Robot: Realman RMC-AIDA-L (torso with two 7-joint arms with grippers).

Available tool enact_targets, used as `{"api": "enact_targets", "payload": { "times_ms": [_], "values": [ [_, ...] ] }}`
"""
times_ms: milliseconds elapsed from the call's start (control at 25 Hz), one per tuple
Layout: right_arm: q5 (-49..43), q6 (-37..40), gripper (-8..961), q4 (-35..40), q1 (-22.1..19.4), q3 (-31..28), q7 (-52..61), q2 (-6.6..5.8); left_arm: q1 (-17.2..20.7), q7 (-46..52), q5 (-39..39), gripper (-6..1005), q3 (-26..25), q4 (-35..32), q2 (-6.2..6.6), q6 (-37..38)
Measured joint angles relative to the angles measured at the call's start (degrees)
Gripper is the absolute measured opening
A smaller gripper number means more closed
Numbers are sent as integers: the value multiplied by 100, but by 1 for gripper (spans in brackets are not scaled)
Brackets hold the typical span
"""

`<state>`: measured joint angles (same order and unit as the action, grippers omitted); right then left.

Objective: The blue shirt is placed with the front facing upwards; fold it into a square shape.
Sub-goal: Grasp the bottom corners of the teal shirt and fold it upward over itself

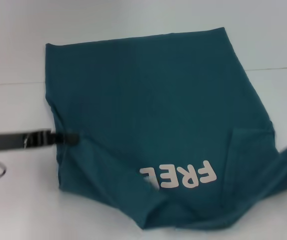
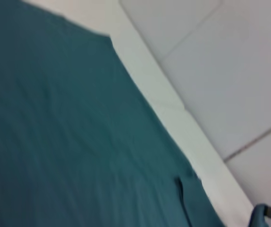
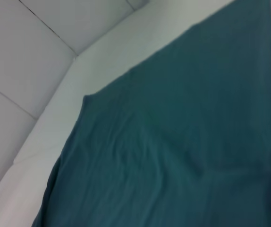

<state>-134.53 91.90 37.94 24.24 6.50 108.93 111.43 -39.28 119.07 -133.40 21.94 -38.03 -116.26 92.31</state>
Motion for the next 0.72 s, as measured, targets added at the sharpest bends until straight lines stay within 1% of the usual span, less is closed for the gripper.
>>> {"api": "enact_targets", "payload": {
  "times_ms": [120,280,480,720],
  "values": [
    [0,-323,31,-106,305,54,0,-14,-259,27,177,0,4,203,34,-488],
    [-1,-932,31,-298,672,305,-6,-3,-507,48,409,1,8,435,37,-1254],
    [22,-1820,32,-511,1073,641,-55,48,-694,-36,750,0,60,680,20,-2071],
    [31,-2831,31,-668,1560,1181,-74,96,-849,-199,995,0,65,834,-25,-2749]
  ]
}}
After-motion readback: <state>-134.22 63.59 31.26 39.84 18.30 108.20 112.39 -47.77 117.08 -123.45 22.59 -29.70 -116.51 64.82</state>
